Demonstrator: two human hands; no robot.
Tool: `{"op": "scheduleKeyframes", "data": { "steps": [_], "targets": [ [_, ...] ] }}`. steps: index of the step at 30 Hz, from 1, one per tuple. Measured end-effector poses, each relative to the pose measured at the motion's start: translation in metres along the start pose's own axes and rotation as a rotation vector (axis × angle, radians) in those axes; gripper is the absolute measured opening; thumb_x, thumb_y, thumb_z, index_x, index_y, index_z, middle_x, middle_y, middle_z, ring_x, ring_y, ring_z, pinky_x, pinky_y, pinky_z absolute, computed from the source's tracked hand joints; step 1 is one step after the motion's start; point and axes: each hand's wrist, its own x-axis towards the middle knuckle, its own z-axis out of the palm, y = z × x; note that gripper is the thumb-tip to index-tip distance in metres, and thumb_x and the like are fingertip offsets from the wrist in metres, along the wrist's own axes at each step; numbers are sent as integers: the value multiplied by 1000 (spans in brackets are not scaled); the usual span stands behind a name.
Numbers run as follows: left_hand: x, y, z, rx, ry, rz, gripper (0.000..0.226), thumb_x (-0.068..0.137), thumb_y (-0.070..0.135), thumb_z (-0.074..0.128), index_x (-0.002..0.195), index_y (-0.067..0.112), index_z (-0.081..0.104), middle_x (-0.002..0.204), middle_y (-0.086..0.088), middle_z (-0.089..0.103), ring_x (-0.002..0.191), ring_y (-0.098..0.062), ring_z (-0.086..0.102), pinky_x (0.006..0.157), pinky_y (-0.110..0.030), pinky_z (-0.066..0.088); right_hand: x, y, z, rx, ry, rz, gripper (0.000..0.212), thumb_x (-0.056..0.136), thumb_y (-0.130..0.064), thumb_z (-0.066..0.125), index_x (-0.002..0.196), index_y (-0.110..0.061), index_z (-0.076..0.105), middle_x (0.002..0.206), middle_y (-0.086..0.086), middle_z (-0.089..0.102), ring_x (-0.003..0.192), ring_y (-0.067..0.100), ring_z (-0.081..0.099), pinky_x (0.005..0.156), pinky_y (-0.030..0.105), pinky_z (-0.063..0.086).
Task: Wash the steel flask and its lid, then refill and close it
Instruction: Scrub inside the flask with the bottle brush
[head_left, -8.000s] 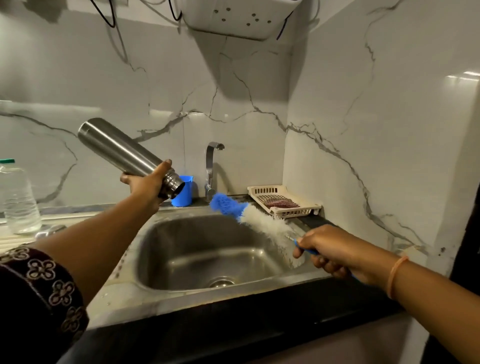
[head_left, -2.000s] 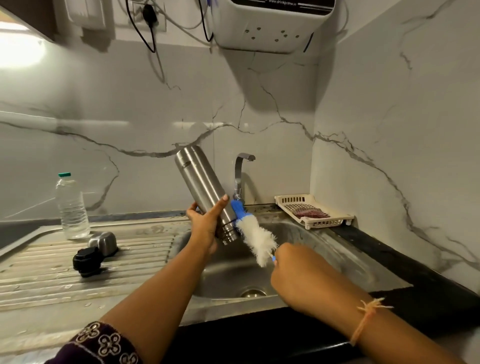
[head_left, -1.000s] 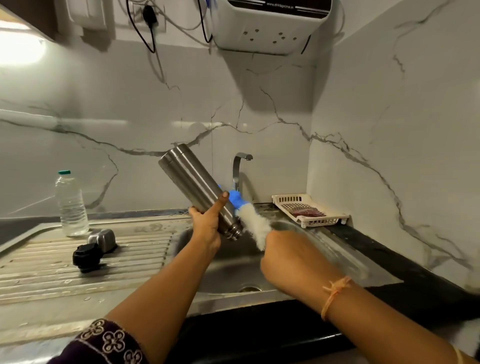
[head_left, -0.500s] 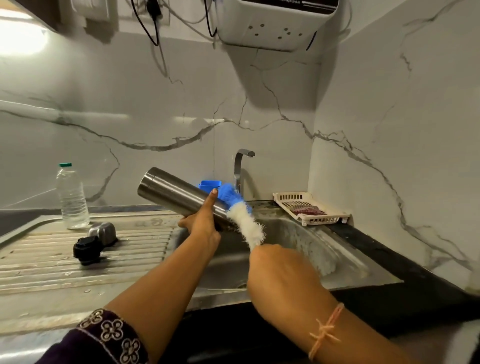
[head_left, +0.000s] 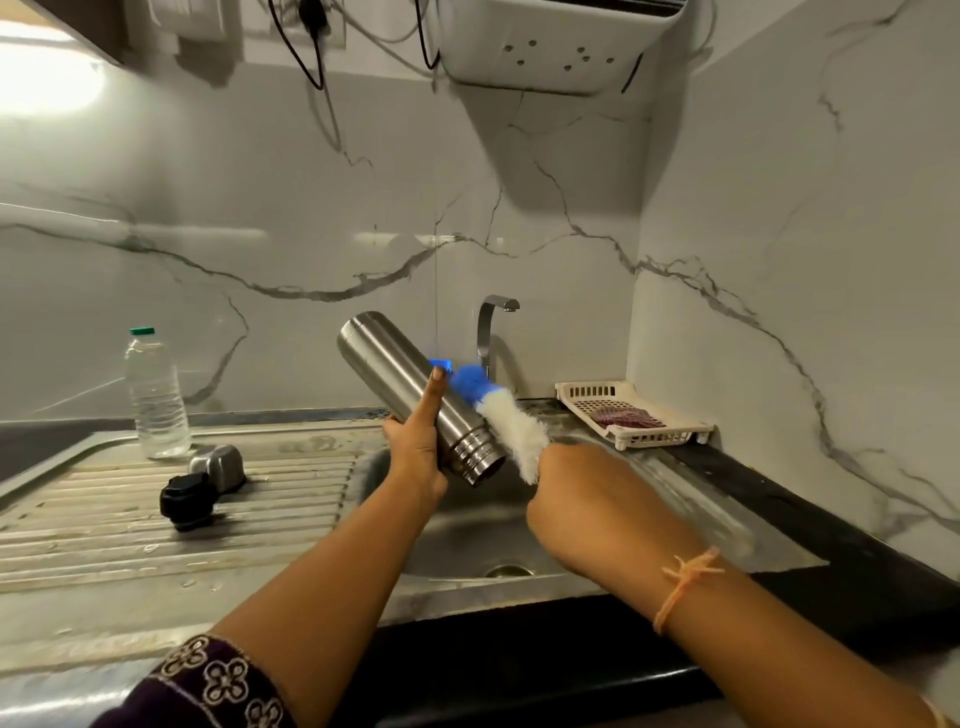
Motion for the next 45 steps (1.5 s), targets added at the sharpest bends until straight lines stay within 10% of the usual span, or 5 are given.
{"op": "scheduleKeyframes", "data": {
  "steps": [14, 20, 30, 39, 45],
  "targets": [
    [14, -17, -9, -114, 86, -113, 132, 21, 46, 96, 136, 16, 38, 115, -14, 65, 96, -34, 68, 80, -57, 54, -20, -13, 6, -77, -45, -57, 31, 95, -9, 38, 123, -9, 53, 103, 9, 61, 96, 27, 60, 68, 29, 37],
    [0, -3, -8, -85, -143, -130, 50, 80, 37, 70, 117, 10, 52, 104, -14, 68, 96, -29, 66, 88, -48, 52, 22, 27, -21, 114, -220, 37, 33, 93, -7, 42, 63, -17, 36, 60, 7, 41, 50, 17, 36, 48, 26, 28],
    [8, -10, -10, 102, -28, 65, 98, 56, 36, 79, 141, 16, 35, 130, -10, 58, 114, -25, 58, 103, -45, 44, 18, 57, 7, 601, -404, 276, 24, 97, -16, 46, 103, -1, 64, 63, 7, 43, 38, 8, 26, 38, 16, 19],
    [20, -25, -29, 97, 90, 72, 86, 70, 27, 80, 141, 15, 32, 129, -10, 57, 108, -23, 61, 101, -44, 46, 22, 69, 0, 226, -389, 311, 29, 95, -18, 45, 107, 5, 58, 68, 8, 49, 47, 14, 37, 44, 22, 29],
    [28, -24, -51, -20, 126, -50, 67, 73, 25, 78, 129, 11, 45, 120, -11, 63, 104, -28, 63, 96, -55, 47, 34, 75, 3, -33, -133, 245, 34, 91, -18, 49, 60, -16, 35, 60, 1, 38, 53, 14, 36, 47, 25, 25]
  ]
}}
